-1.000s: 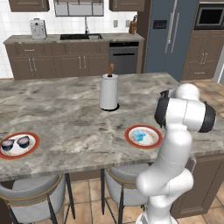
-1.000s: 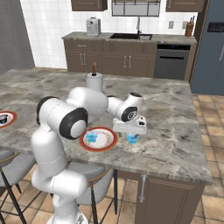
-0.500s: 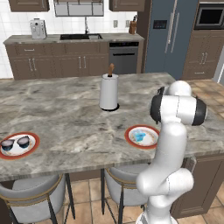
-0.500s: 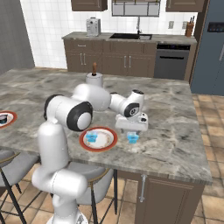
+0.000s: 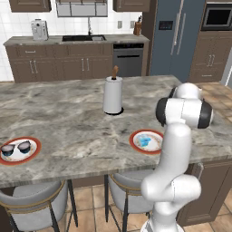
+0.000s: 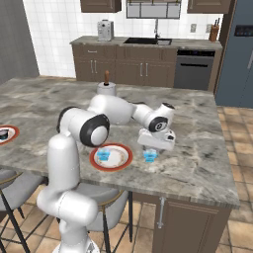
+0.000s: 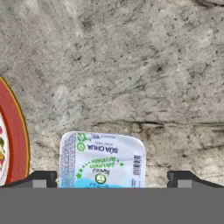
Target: Place two yogurt containers on each plate.
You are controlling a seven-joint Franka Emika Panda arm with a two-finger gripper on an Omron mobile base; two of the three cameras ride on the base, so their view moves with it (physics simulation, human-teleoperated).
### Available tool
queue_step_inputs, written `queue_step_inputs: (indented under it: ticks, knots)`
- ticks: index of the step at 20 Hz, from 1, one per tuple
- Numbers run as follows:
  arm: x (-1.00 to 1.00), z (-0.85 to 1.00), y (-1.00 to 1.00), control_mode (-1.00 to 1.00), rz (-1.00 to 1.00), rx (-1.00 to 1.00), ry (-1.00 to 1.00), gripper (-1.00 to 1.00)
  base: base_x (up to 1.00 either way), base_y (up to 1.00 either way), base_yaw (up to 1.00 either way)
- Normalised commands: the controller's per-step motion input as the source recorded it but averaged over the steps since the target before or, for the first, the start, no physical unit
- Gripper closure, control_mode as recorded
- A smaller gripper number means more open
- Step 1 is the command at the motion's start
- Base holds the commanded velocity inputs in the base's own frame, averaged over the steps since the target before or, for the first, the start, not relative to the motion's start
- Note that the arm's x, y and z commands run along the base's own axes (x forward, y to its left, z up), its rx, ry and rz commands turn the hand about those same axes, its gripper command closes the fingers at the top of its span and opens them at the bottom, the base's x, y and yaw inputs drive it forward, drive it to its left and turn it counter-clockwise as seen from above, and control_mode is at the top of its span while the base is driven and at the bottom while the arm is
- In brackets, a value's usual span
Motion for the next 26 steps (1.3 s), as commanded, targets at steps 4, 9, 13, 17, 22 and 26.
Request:
queue_step_inputs:
  ticks: [4,9,13,17,22,26]
  knots:
    - [-0.58,0.0,-0.09,-1.0,0.0,0.09,-0.07,-1.0,0.0,0.0,0.0]
    - [-0.17,0.07,0.31,-1.0,0.05,0.01,-0.11,-1.0,0.0,0.0,0.0]
    - [0.09,0.05,0.3,-1.0,0.06,-0.04,-0.04,-1.0,0.0,0.0,0.0]
    - [0.16,0.0,-0.05,-1.0,0.0,-0.07,0.0,-1.0,0.0,0.0,0.0]
    - [0.15,0.0,-0.02,-1.0,0.0,-0.1,0.0,-1.0,0.0,0.0,0.0]
    - [0.32,0.0,0.0,-1.0,-0.01,-0.01,0.02,-1.0,0.0,0.0,0.0]
